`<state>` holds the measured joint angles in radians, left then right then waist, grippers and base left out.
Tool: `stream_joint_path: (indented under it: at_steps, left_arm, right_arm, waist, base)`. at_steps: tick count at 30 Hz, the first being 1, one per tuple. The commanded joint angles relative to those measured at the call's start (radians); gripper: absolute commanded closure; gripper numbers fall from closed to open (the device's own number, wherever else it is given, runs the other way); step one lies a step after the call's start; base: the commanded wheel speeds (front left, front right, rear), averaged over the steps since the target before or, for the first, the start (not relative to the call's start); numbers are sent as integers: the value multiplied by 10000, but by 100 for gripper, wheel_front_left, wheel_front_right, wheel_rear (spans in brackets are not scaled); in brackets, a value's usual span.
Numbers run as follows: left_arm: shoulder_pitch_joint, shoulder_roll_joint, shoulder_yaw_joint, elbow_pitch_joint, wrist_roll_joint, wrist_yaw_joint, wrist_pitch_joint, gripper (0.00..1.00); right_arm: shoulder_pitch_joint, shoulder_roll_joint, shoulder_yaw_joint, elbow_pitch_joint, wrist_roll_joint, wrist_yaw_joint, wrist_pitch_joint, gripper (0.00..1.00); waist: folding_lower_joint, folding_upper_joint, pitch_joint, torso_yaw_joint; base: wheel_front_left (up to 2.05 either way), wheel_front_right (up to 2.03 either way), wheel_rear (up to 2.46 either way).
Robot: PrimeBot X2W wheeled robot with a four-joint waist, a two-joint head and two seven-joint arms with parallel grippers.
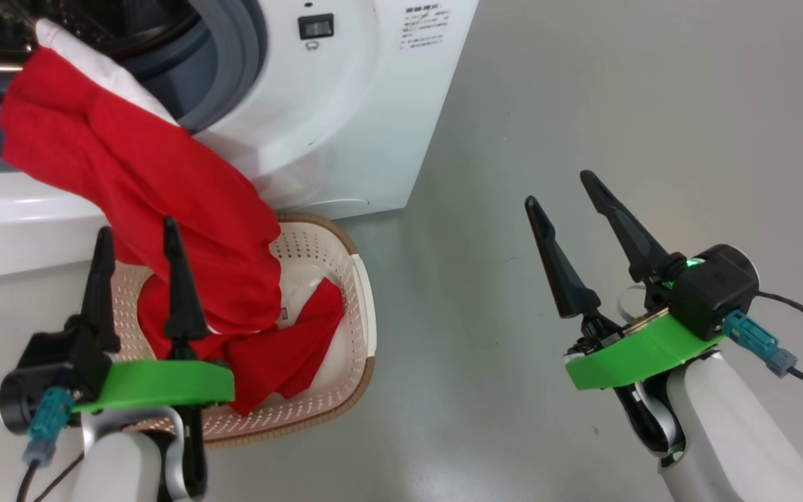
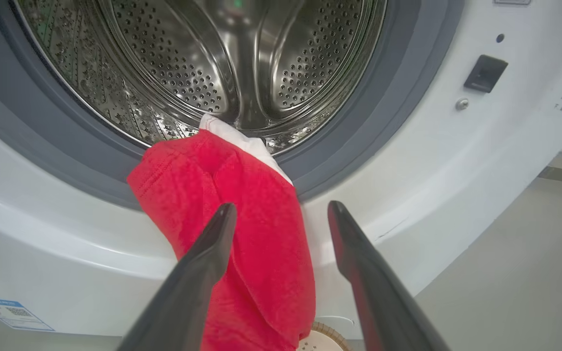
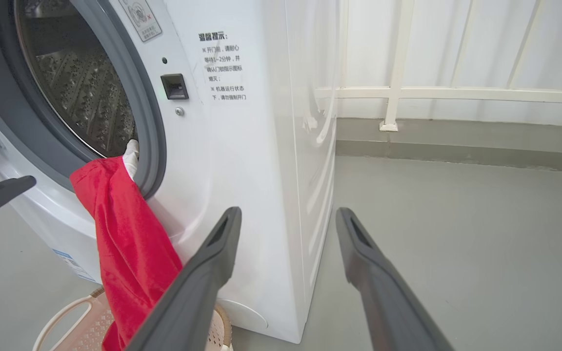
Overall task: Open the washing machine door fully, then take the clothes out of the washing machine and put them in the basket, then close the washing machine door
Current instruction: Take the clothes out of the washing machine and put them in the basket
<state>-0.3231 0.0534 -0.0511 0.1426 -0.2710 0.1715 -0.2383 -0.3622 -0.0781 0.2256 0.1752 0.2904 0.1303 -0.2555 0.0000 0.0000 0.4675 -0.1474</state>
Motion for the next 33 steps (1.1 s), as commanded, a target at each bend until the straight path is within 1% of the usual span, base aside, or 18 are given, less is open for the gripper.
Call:
stream_joint_path:
  at_steps: [1, 5, 15, 25, 33]
  left_arm:
    - [312, 167, 199, -528, 146, 167, 84, 0]
    - [631, 186, 83, -1153, 314, 363, 333, 0]
    - [1156, 256, -38, -1987, 479, 573, 503, 0]
    - [1130, 316, -45, -2057, 443, 673, 620, 0]
    - [870, 424, 67, -1828, 345, 707, 610, 0]
  right_arm:
    - [250, 7, 108, -228, 8, 4, -63, 0]
    - [274, 15, 92, -236, -2, 4, -63, 0]
    - [272, 28, 61, -278, 7, 4, -63, 0]
    - [197, 46, 89, -273, 24, 4, -63, 0]
    - [158, 68, 98, -247, 34, 4, -63, 0]
  waist:
    - [0, 0, -36, -3]
    - [0, 0, -84, -3]
    - [0, 0, -25, 14]
    - [0, 0, 60, -20]
    - [0, 0, 126, -76]
  base:
    - [0, 0, 0]
    - [0, 0, 0]
    - [0, 0, 0]
    - [0, 0, 0]
    - [0, 0, 0]
